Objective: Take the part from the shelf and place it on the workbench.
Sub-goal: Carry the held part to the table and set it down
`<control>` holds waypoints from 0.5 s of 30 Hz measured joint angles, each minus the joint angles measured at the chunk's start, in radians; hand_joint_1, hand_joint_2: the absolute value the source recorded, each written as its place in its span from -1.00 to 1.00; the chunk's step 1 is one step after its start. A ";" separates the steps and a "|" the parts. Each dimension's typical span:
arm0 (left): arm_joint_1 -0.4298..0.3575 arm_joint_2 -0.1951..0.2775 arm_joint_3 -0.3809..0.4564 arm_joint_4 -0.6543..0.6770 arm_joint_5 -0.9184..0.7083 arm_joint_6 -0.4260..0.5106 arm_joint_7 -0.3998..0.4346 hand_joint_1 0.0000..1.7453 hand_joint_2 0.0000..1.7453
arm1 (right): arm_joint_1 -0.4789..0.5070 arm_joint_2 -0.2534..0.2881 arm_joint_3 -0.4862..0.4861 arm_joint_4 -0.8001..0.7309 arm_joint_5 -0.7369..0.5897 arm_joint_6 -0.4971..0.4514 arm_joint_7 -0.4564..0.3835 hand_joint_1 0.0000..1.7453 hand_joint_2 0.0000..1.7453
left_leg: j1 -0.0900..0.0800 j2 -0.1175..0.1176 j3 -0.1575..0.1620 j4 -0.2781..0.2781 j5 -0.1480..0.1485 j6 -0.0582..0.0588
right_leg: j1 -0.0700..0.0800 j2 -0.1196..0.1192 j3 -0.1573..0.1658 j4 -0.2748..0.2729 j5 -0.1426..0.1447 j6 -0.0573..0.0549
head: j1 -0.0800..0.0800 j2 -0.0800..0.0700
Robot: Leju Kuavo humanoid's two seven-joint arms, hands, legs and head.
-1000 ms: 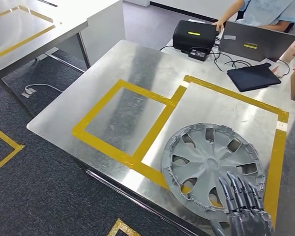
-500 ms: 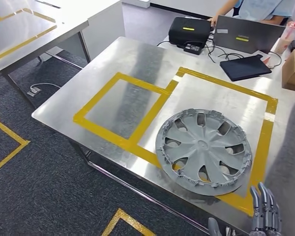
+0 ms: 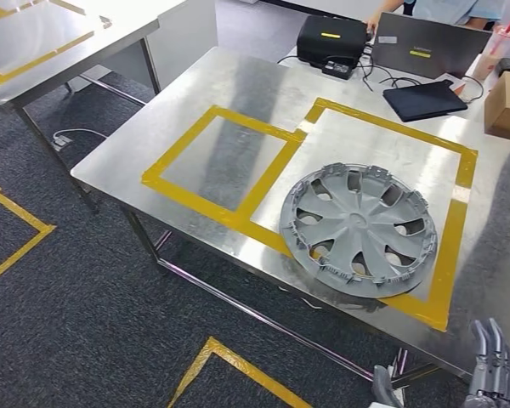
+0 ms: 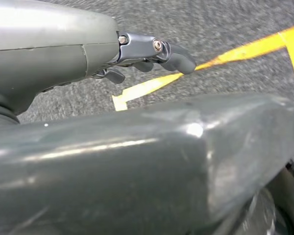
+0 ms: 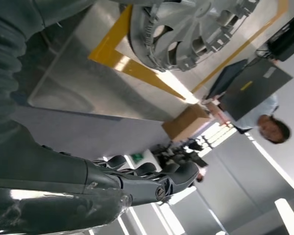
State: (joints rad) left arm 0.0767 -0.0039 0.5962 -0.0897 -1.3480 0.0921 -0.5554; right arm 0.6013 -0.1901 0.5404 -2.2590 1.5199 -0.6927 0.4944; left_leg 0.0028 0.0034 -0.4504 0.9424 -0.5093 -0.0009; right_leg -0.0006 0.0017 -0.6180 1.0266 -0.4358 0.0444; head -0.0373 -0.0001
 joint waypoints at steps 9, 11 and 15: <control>-0.008 -0.046 0.037 0.002 0.135 0.038 0.004 -1.00 -1.00 | 0.171 0.390 -0.414 0.183 -0.837 -0.006 -1.235 -1.00 -1.00 | -0.003 -0.009 -0.120 0.017 0.092 0.003 | 0.000 0.030 0.122 0.081 -0.093 -0.002 | 0.008 0.000; -0.021 -0.058 0.047 0.000 0.154 0.036 0.006 -1.00 -1.00 | 0.171 0.429 -0.473 0.235 -0.840 -0.005 -1.276 -1.00 -1.00 | -0.003 -0.019 -0.136 0.021 0.112 -0.007 | 0.001 0.061 0.209 -0.049 -0.106 -0.012 | 0.007 0.000; -0.027 -0.073 0.065 -0.007 0.175 0.025 0.011 -1.00 -1.00 | 0.153 0.477 -0.546 0.335 -0.878 -0.004 -1.108 -1.00 -1.00 | 0.003 -0.033 -0.159 0.032 0.118 -0.030 | 0.003 0.036 0.200 -0.085 -0.099 -0.035 | 0.005 0.000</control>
State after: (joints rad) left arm 0.0493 -0.0765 0.6613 -0.0964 -1.1728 0.1176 -0.5446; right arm 0.7547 0.2869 -0.0051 -1.9241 0.6421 -0.6971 -0.6138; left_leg 0.0061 -0.0300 -0.6096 0.9742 -0.3917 -0.0310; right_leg 0.0021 0.0381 -0.4180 0.9414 -0.5349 0.0091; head -0.0319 -0.0001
